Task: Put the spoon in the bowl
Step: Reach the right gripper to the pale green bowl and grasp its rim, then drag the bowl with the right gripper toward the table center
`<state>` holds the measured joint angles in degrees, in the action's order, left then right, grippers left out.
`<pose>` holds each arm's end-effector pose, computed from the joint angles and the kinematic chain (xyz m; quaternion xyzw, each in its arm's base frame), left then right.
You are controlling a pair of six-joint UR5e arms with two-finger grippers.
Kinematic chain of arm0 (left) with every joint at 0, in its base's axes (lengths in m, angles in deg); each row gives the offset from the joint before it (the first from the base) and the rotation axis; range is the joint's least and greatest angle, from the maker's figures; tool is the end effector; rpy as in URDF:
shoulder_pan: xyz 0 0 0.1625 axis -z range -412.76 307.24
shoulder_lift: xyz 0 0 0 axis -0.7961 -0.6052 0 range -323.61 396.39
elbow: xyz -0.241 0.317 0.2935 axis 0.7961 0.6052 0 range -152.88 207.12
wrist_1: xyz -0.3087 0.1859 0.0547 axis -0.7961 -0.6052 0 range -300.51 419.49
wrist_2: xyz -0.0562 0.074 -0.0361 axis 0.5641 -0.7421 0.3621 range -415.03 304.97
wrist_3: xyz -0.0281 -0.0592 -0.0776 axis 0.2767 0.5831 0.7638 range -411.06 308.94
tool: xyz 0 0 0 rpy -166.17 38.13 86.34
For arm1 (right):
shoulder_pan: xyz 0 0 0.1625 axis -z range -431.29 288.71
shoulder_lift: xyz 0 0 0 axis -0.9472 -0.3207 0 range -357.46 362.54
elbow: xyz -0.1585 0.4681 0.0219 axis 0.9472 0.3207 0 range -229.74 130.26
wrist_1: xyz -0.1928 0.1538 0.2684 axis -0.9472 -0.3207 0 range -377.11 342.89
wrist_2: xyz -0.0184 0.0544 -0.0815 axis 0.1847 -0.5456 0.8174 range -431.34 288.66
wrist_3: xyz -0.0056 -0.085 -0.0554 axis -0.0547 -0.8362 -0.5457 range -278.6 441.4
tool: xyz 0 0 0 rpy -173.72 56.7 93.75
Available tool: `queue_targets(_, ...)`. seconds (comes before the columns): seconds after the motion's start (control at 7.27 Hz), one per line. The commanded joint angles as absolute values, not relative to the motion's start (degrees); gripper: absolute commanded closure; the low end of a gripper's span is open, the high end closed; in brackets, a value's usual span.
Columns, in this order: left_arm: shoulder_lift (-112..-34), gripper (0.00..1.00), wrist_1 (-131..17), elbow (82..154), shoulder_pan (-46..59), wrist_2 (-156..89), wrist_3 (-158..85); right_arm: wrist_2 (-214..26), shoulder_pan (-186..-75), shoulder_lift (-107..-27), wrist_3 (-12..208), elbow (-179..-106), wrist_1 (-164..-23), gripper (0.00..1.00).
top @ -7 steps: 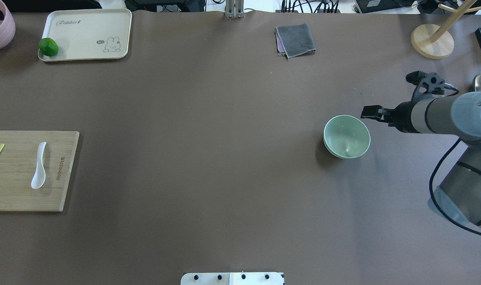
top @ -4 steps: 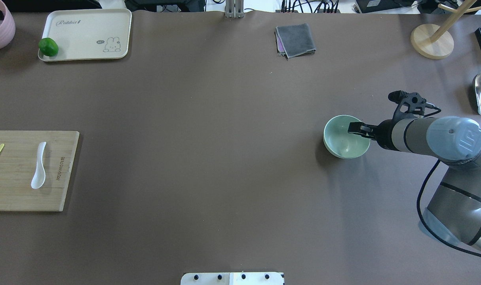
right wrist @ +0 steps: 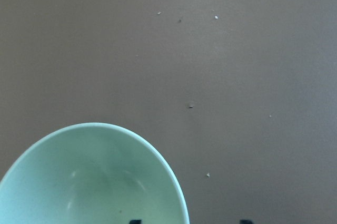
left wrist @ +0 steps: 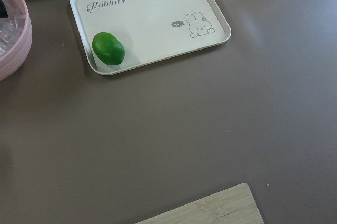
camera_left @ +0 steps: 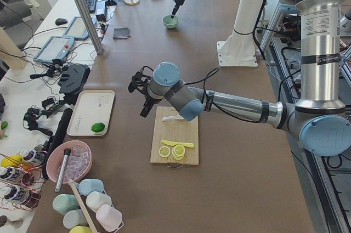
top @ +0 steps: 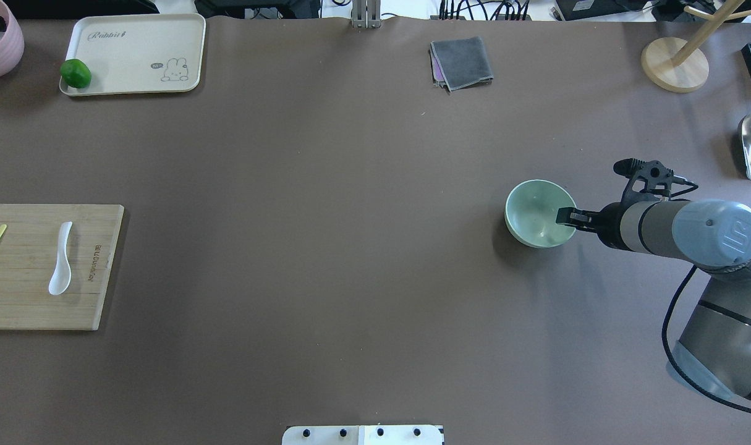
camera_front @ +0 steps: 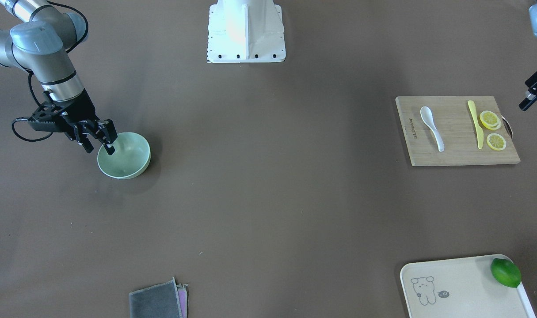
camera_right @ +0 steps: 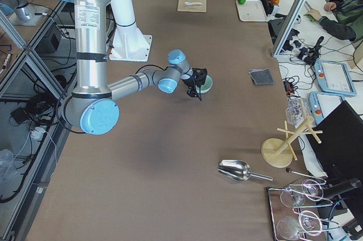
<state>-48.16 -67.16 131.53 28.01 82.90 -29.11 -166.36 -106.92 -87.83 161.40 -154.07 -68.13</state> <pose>0.0082 -0.4105 0.5784 0.2406 0.4558 0.0632 0.8546 -0.3071 -0.3730 0.5569 0.1365 -0.4256 0.1793 0.8764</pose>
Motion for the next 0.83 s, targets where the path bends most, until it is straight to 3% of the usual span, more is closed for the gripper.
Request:
queue_targets(0.0,-48.16,0.02,-67.16,131.53,28.01,82.87,-29.09,-166.35,-106.28,-87.37,161.47,-153.98,-68.26,1.0)
queue_targets(0.28,-48.16,0.02,-67.16,131.53,28.01,82.96,-29.09,-166.79,-106.01,-82.32,162.17,-156.68,-75.74,1.0)
queue_targets(0.41,-48.16,0.02,-67.16,131.53,28.01,82.96,-29.09,-166.87,-105.23,-74.62,162.61,-160.7,-90.09,1.0)
queue_targets(0.69,-48.07,0.02,-67.07,131.53,27.84,82.96,-29.09,-163.82,-98.31,-61.16,171.01,-159.18,-103.11,1.0)
